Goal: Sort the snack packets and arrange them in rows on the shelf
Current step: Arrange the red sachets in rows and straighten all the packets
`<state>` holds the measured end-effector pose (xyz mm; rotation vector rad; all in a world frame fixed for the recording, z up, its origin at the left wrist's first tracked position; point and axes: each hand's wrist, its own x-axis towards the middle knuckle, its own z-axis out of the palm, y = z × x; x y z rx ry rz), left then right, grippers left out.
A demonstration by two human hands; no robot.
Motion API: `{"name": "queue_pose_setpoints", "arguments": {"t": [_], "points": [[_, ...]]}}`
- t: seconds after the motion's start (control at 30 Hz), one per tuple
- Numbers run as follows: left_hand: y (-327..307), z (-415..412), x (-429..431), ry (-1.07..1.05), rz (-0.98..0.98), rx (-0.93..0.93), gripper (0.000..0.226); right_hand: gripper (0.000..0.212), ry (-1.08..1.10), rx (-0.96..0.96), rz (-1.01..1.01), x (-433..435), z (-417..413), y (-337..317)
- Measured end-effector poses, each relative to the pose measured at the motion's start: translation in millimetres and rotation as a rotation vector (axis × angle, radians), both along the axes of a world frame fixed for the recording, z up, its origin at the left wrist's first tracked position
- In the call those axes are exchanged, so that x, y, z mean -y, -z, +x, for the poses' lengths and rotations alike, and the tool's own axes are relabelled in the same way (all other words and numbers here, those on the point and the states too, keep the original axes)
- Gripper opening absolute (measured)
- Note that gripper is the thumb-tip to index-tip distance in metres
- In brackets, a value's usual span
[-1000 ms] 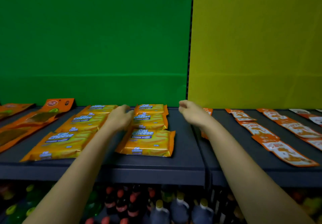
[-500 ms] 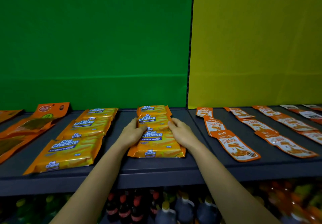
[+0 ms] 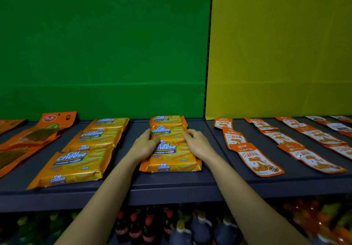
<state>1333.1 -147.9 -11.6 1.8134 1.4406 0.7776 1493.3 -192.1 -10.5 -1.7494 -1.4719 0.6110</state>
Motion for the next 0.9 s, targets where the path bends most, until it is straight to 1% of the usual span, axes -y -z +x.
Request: {"name": "queue_pose_setpoints", "arguments": {"t": [0.07,0.13,0.2,0.33,0.43,0.57,0.67,0.77,0.9], "points": [[-3,1,1,-0.059,0.120,-0.150,0.044,0.047,-0.016,0.000,0.005,2,6,-5],[-10,2,3,-0.123,0.309,-0.264,0.041,0.043,-0.022,0.008,0.048,5,17,-15],[-21,12,9,-0.130,0.422,-0.278,0.041,0.042,-0.028,-0.004,0.099,6,36,-25],[-44,53,26,-0.021,0.487,-0.259,0.037,0.035,-0.003,-0.025,0.163,6,84,-43],[-53,98,34,0.046,0.442,-0.271,0.035,0.032,0.063,-0.047,0.196,3,124,-45],[-49,153,24,0.115,0.315,-0.362,0.036,0.033,0.116,-0.050,0.122,1,162,-27],[-45,182,8,0.106,0.251,-0.429,0.036,0.035,0.116,-0.028,0.084,-4,180,-9],[-41,202,-5,0.083,0.200,-0.481,0.037,0.041,0.087,0.009,0.038,-6,189,2],[-29,222,-15,0.081,0.148,-0.500,0.037,0.046,0.063,0.065,0.022,-12,192,6]]}}
